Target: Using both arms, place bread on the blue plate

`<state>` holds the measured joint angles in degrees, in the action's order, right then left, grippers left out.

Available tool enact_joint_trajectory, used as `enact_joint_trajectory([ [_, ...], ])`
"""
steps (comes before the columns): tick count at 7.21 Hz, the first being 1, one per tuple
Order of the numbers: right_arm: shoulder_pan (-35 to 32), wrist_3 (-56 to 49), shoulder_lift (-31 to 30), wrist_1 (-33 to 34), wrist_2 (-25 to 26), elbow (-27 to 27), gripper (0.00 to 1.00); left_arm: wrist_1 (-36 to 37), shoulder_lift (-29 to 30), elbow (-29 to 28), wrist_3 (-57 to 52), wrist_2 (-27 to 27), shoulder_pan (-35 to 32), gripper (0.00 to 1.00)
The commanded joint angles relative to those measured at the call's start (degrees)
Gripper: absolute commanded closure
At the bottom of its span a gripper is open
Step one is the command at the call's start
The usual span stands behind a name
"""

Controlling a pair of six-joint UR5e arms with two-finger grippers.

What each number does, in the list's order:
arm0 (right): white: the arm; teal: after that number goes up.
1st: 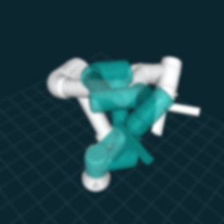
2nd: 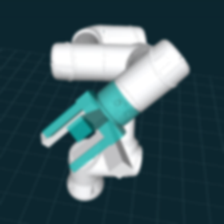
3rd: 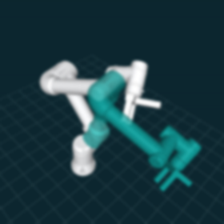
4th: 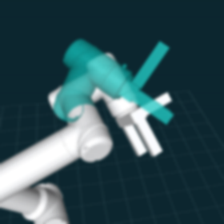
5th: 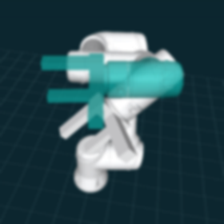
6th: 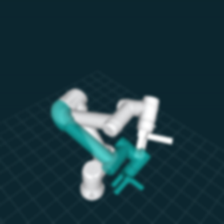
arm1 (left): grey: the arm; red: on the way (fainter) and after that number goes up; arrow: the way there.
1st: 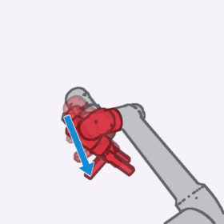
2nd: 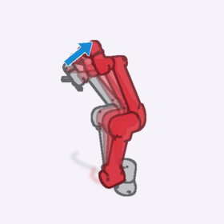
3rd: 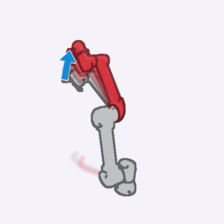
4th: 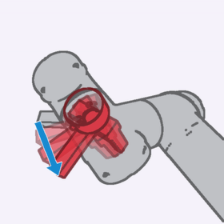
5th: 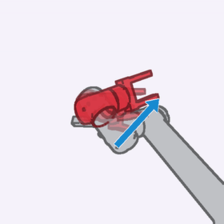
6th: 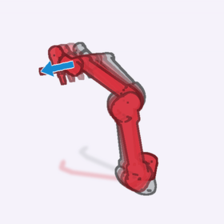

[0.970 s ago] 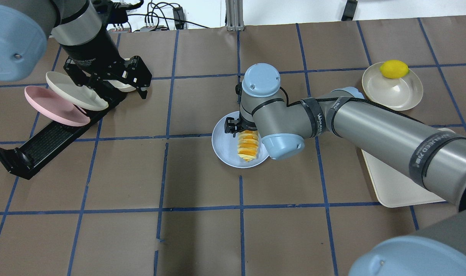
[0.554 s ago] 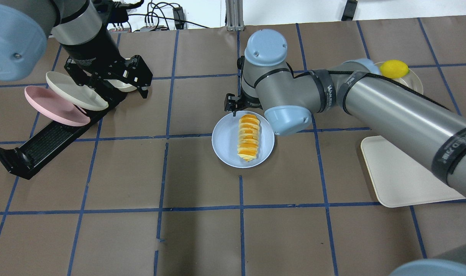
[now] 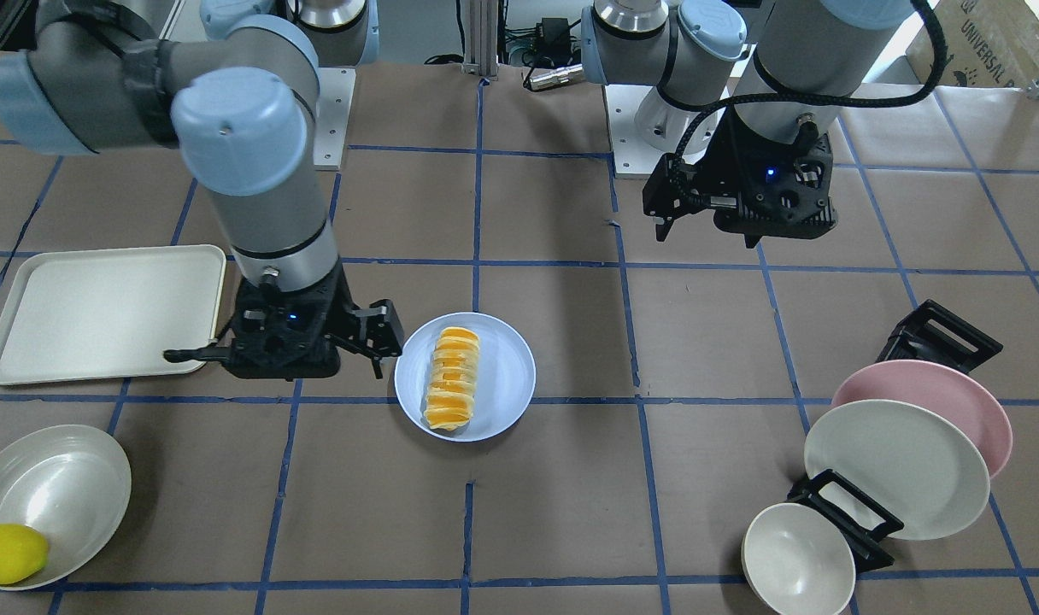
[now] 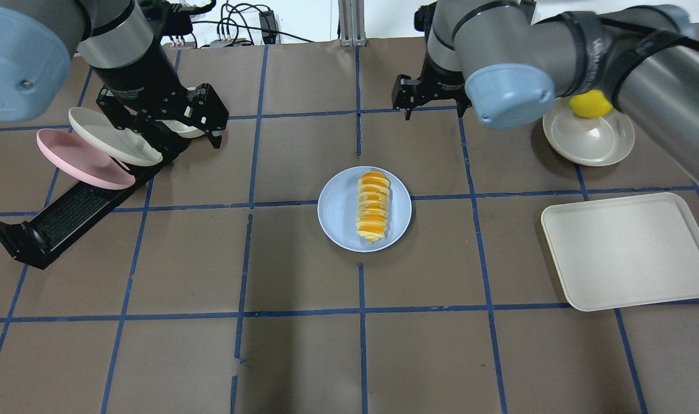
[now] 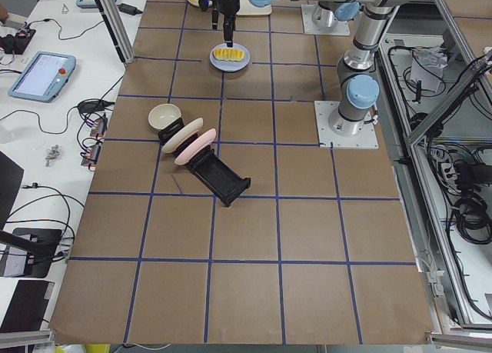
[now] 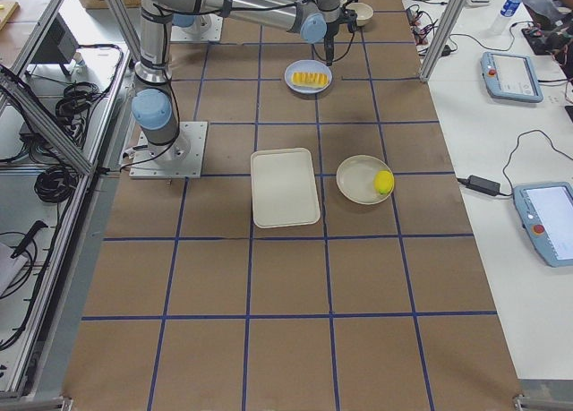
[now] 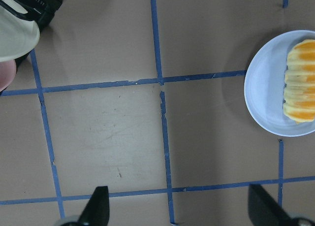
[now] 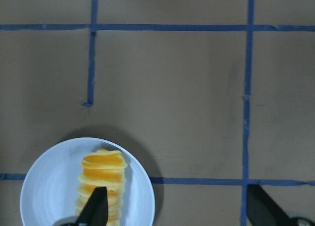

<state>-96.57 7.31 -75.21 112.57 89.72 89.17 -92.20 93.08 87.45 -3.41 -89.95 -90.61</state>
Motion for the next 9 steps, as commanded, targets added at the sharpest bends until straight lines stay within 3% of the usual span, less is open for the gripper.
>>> enact_joint_trajectory([
  [1,8.5,-1.6,-4.6,-4.4,0.2,-0.1,0.0,0.0,0.0,0.0,0.0,0.1,0.0,0.0],
  [5,8.5,-2.8,-15.4,-25.9,0.2,-0.1,0.0,0.0,-0.1,0.1,0.1,0.1,0.0,0.0],
  [7,8.2,-2.8,-19.4,-30.5,-0.1,-0.2,0.01,0.0,-0.1,0.1,0.0,0.2,0.0,0.0],
  [9,5.2,-2.2,-18.7,-30.0,0.2,-0.9,0.01,0.0,-0.2,0.1,0.1,0.3,0.0,0.0],
])
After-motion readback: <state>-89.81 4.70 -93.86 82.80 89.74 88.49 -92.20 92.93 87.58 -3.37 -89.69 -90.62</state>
